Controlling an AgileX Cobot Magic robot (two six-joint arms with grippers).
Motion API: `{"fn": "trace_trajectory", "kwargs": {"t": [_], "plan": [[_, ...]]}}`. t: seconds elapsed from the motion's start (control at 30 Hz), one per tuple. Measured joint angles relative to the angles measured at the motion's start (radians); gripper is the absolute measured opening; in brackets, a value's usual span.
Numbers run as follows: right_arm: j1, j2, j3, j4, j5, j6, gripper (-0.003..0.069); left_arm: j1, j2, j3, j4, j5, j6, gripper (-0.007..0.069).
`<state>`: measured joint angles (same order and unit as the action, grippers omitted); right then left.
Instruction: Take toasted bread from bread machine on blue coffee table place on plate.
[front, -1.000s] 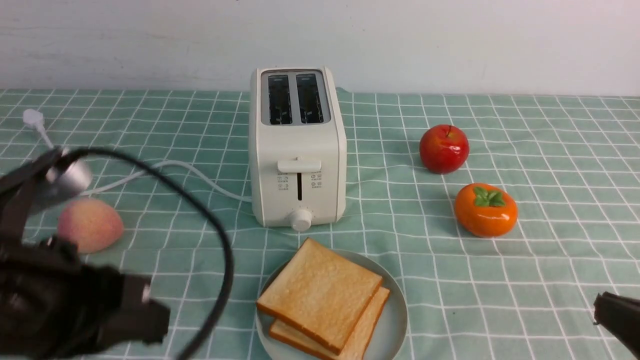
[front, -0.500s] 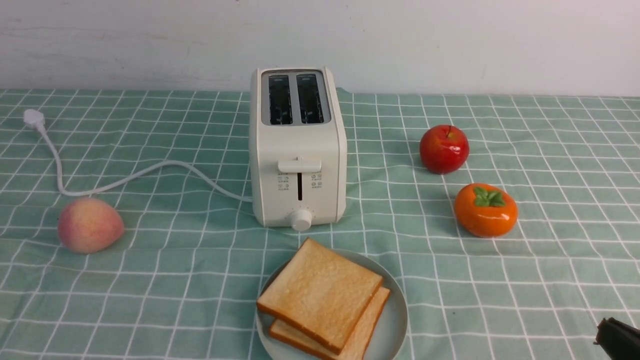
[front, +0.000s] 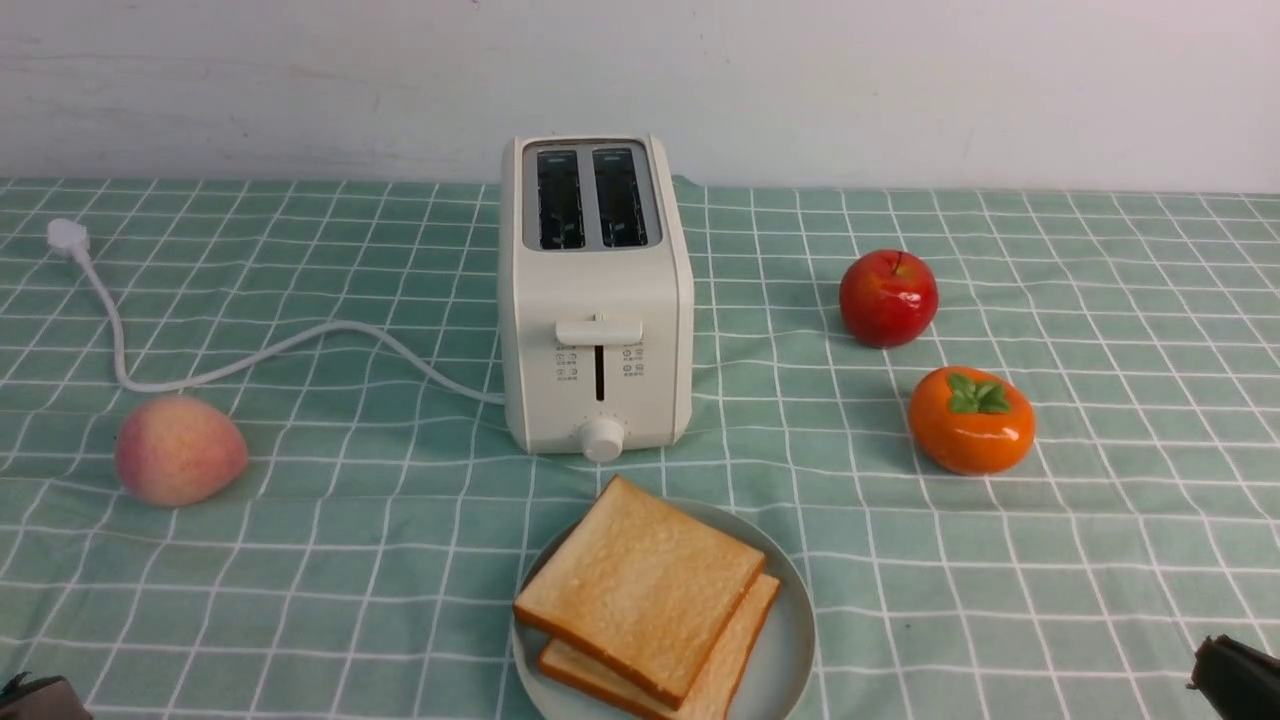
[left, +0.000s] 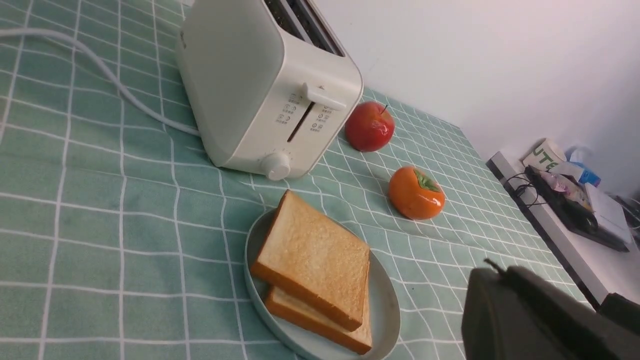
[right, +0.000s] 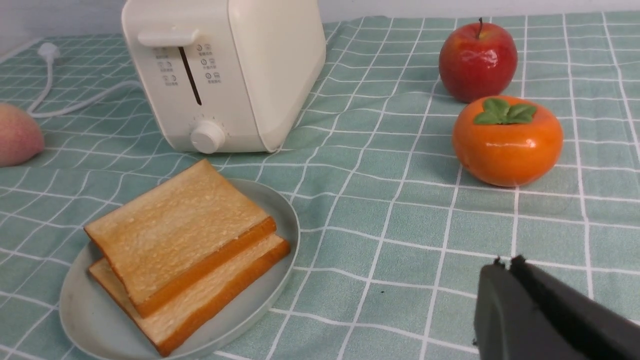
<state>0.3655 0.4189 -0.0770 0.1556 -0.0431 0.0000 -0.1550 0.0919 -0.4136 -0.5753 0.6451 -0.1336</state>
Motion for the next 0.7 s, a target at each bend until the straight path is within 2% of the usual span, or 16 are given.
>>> {"fn": "trace_trajectory", "kwargs": {"t": [0.17,0.27,0.37,0.4,0.43,0.47,0.57,0.7], "plan": [[0.000,0.000,0.000,0.000,0.000,0.000,0.0006,0.002,-0.025,0.021,0.045,-0.009,0.028,-0.0014],[0.000,0.000,0.000,0.000,0.000,0.000,0.0009,0.004,-0.073,0.060,0.169,-0.047,0.092,-0.0014],[0.000,0.000,0.000,0.000,0.000,0.000,0.0011,0.004,-0.083,0.106,0.259,-0.077,0.080,-0.0014],[0.000,0.000,0.000,0.000,0.000,0.000,0.0012,0.004,-0.085,0.149,0.349,-0.100,0.035,-0.0013],[0.000,0.000,0.000,0.000,0.000,0.000,0.0012,0.005,-0.086,0.155,0.349,-0.102,0.026,-0.0013],[0.000,0.000,0.000,0.000,0.000,0.000,0.0012,0.005,-0.097,0.205,0.467,-0.124,-0.070,-0.0013],[0.000,0.000,0.000,0.000,0.000,0.000,0.0012,0.005,-0.102,0.294,0.635,-0.165,-0.203,-0.0013],[0.000,0.000,0.000,0.000,0.000,0.000,0.0012,0.006,-0.103,0.375,0.676,-0.207,-0.247,-0.0012]]}}
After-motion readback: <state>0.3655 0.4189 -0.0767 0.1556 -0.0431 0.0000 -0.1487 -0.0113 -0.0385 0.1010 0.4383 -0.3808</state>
